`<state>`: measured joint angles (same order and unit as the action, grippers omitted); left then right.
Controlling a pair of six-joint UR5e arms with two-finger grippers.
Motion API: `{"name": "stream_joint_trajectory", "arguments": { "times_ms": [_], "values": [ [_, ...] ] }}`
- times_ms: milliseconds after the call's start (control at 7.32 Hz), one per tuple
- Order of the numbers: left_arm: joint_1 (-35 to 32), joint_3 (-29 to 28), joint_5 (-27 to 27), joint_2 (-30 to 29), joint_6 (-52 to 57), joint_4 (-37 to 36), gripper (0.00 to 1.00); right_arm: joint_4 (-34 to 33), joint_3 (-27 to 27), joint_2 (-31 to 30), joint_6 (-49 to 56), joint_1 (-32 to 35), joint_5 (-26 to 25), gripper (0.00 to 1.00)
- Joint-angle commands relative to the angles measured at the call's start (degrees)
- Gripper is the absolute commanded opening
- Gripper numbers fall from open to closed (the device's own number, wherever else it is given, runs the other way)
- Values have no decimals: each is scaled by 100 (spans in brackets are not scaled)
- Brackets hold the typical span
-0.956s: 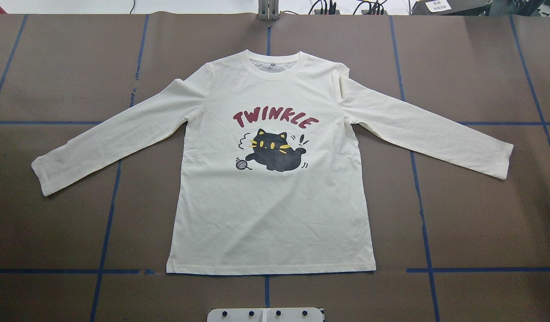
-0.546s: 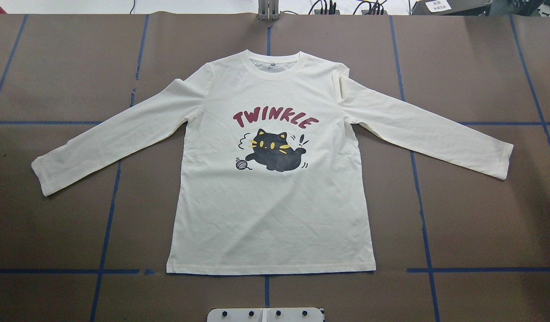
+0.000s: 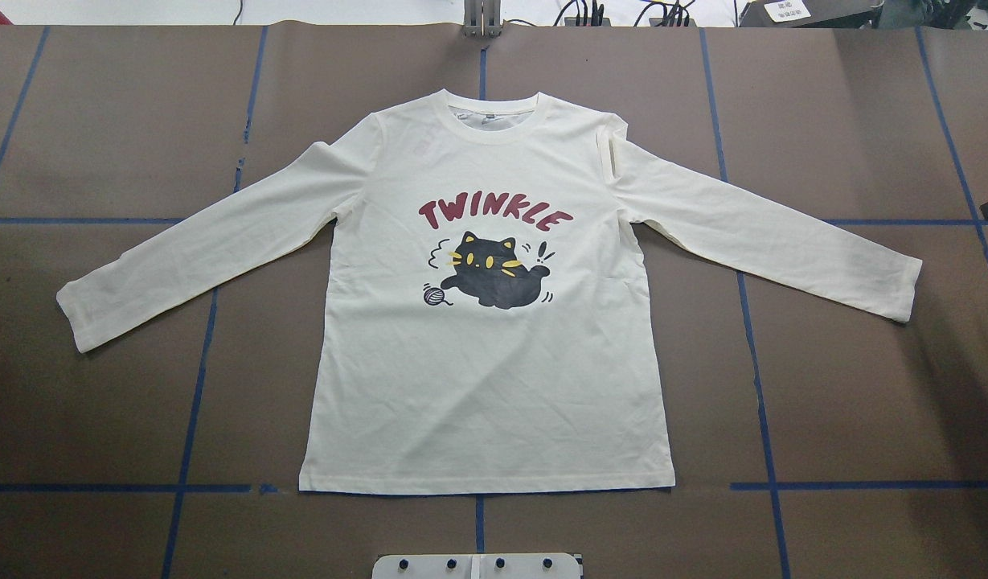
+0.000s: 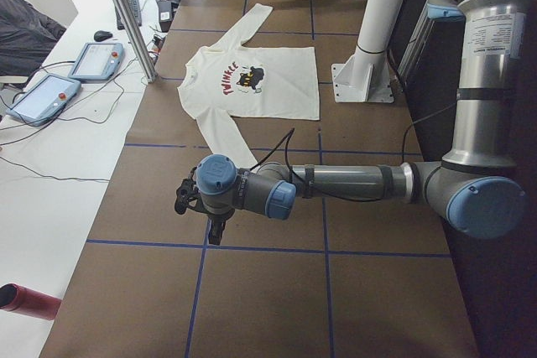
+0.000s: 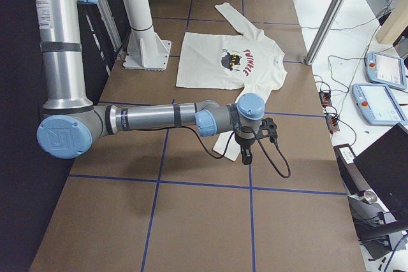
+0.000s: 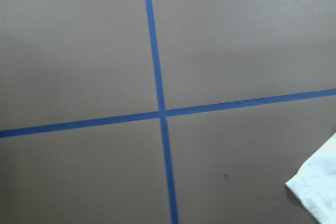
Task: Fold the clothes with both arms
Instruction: 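Move the right gripper to the cuff of the sleeve nearest it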
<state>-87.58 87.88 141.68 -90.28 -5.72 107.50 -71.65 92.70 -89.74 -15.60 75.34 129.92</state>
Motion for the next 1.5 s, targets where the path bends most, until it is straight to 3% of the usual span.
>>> {"name": "stream_joint_trajectory", "arguments": {
  "times_ms": [0,546,1366],
  "values": [
    [4,-104,167,-43,-78,586,100,869,-41,-271,-1072,-703,-301,100],
    [4,-323,167,160,-69,1238,100,1486,-838,-97,-1507,-1249,-362,100],
    [4,-403,185,177,-61,1247,100,1505,-938,-61,-1516,-1443,-318,100]
  ]
}}
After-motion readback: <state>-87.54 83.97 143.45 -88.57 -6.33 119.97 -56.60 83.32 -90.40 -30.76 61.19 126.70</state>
